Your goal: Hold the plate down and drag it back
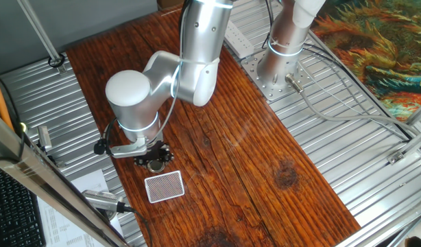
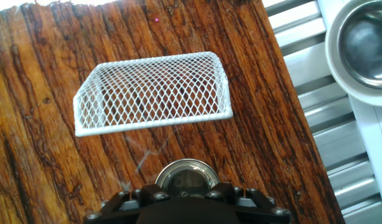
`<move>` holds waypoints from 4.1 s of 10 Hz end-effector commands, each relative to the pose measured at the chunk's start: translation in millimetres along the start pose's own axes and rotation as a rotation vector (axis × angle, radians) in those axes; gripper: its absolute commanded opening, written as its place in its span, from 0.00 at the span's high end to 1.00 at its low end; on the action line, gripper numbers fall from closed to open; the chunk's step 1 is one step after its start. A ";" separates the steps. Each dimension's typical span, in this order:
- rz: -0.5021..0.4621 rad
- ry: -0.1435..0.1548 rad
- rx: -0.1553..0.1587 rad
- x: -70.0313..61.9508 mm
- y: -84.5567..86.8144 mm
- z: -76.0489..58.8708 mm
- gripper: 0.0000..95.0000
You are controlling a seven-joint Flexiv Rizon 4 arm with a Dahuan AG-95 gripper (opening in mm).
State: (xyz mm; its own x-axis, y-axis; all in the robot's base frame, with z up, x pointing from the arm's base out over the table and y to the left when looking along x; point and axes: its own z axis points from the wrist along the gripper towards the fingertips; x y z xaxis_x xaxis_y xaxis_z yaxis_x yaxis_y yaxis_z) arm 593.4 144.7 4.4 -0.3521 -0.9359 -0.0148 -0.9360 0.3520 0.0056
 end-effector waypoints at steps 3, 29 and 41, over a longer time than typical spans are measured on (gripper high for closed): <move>-0.010 0.025 0.006 0.8 -1.3 -7.9 1.00; 0.100 0.008 -0.008 -7.3 2.9 -6.8 0.40; 0.339 -0.008 -0.026 5.2 -15.3 -14.8 1.00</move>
State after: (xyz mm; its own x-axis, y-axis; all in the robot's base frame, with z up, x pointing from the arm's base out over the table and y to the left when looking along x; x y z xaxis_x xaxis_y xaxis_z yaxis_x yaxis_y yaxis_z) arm 606.3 134.4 17.8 -0.5893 -0.8078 -0.0163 -0.8077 0.5885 0.0349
